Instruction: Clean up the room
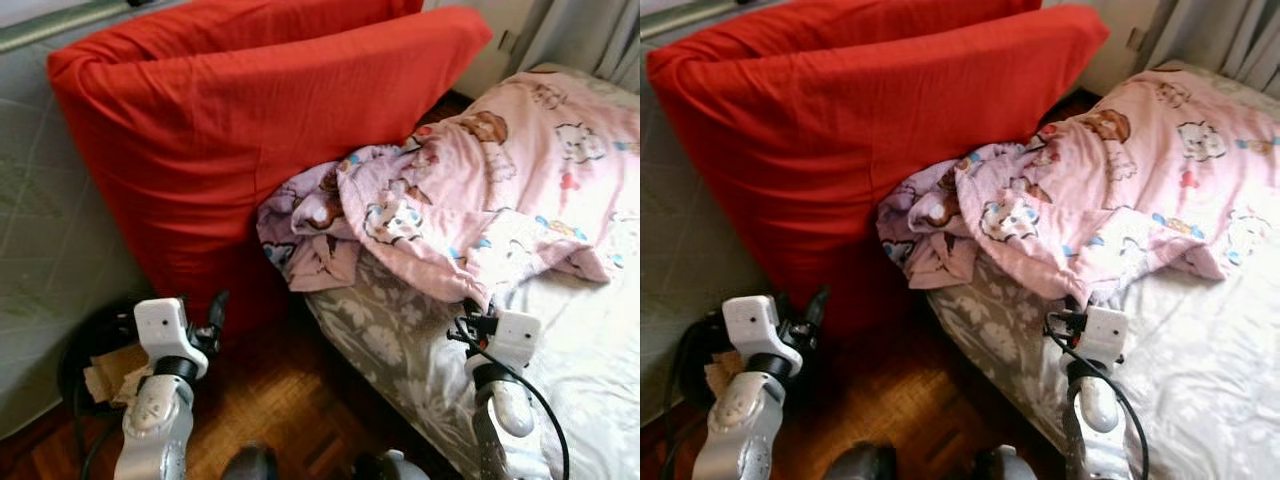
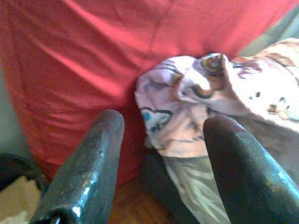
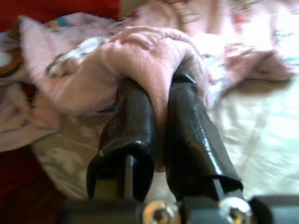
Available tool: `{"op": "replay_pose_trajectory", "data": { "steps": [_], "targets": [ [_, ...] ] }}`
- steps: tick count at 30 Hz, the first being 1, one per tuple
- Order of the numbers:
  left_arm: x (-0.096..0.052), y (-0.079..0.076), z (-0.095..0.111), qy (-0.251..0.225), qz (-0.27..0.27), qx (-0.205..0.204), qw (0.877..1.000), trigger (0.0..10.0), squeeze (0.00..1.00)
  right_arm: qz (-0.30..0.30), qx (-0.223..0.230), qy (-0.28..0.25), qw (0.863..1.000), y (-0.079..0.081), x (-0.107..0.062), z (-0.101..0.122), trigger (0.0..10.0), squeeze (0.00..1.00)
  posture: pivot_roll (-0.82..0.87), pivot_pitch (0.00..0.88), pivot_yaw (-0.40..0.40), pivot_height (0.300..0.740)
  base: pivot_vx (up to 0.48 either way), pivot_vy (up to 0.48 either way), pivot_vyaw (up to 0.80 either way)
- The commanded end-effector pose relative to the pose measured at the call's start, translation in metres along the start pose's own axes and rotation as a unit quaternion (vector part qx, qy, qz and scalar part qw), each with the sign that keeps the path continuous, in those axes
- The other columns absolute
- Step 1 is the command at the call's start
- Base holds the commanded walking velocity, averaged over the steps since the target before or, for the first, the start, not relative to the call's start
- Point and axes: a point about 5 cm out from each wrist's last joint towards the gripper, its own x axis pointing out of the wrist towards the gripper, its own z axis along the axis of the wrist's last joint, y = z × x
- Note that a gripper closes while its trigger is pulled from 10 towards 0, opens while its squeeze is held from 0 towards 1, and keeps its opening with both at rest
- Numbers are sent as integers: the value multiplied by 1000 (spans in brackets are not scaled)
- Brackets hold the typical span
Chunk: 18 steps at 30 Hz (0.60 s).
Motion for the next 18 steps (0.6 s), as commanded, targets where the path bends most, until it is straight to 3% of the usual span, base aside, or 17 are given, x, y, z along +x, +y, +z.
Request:
{"op": "replay_pose_trajectory", "data": {
  "steps": [1,18],
  "targets": [
    [-4,4,-1,4,4,6,1000,10000,0,-1,0,-1,1000,0,-2,0,10000,0,101,194,-54,740,-319,0,0],
    [-4,6,-2,6,7,7,1000,10000,0,19,-3,-21,1000,8,-4,8,10000,0,100,203,-57,740,-321,0,0]
  ]
}}
